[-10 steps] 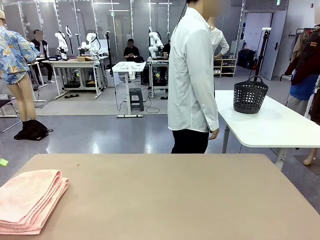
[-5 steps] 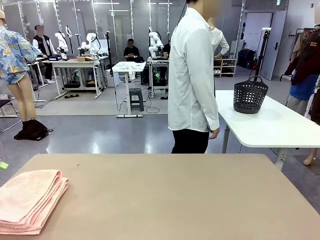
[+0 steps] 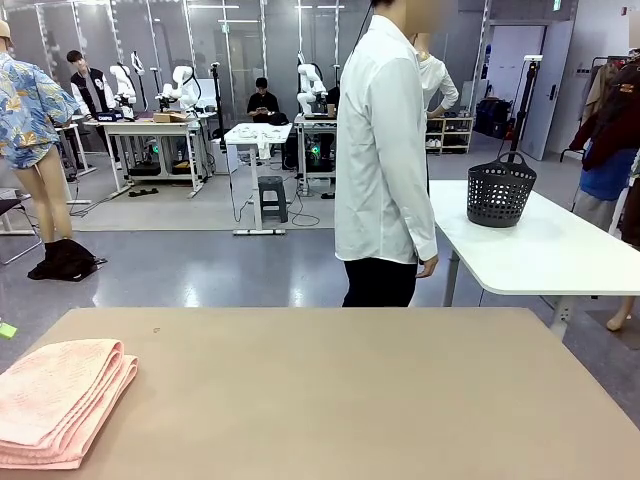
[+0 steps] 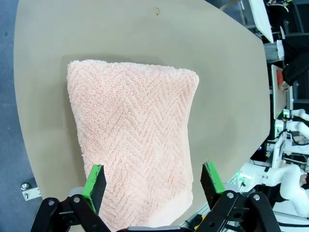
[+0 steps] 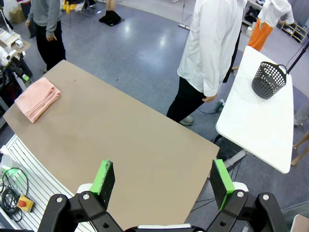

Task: Fold the towel.
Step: Pick up the 100 cm Hotel Towel and place it on the left side of the table.

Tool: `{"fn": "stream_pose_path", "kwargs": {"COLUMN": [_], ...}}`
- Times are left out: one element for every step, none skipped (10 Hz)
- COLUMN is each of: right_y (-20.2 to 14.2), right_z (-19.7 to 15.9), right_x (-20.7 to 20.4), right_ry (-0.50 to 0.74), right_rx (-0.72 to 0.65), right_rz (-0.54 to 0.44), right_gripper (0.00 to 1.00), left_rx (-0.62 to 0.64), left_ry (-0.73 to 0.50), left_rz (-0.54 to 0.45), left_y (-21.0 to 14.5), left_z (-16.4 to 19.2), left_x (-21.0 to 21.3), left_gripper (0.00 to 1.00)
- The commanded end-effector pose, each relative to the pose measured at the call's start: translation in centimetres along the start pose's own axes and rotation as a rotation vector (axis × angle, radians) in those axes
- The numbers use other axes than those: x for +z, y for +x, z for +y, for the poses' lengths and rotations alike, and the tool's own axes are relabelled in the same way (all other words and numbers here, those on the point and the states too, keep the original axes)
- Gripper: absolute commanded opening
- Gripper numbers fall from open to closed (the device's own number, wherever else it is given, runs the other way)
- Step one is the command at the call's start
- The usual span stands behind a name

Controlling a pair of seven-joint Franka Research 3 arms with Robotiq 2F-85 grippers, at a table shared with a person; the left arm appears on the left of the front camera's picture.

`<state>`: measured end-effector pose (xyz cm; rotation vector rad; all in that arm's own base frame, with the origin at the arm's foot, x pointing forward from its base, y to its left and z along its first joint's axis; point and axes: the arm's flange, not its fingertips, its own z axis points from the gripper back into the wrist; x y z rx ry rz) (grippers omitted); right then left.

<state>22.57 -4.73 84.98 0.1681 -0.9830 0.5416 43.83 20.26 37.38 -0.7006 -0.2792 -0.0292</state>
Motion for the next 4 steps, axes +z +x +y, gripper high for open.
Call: {"fn": "stream_pose_path", "kwargs": {"right_y": [0.14,0.14,0.14,0.14], "right_z": [-0.06,-0.06,-0.06,-0.06], "right_x": [0.0,0.0,0.0,0.0], "right_ry": [-0.009,-0.009,-0.009,-0.009], "right_rx": [-0.005,-0.005,-0.005,-0.005], "right_rz": [0.002,0.002,0.002,0.002], "right_gripper": [1.0,1.0,1.0,1.0], "left_rx": [-0.012,-0.012,-0.012,-0.012], "left_ry": [0.003,0.003,0.003,0.003], "left_rz": [-0.01,-0.01,-0.01,-0.01], "left_y": [0.19,0.19,0.19,0.19], "left_z": [0.18,0.18,0.18,0.18], "left_x": [-0.02,-0.02,-0.02,-0.02], "left_gripper": [1.0,1.0,1.0,1.0]}}
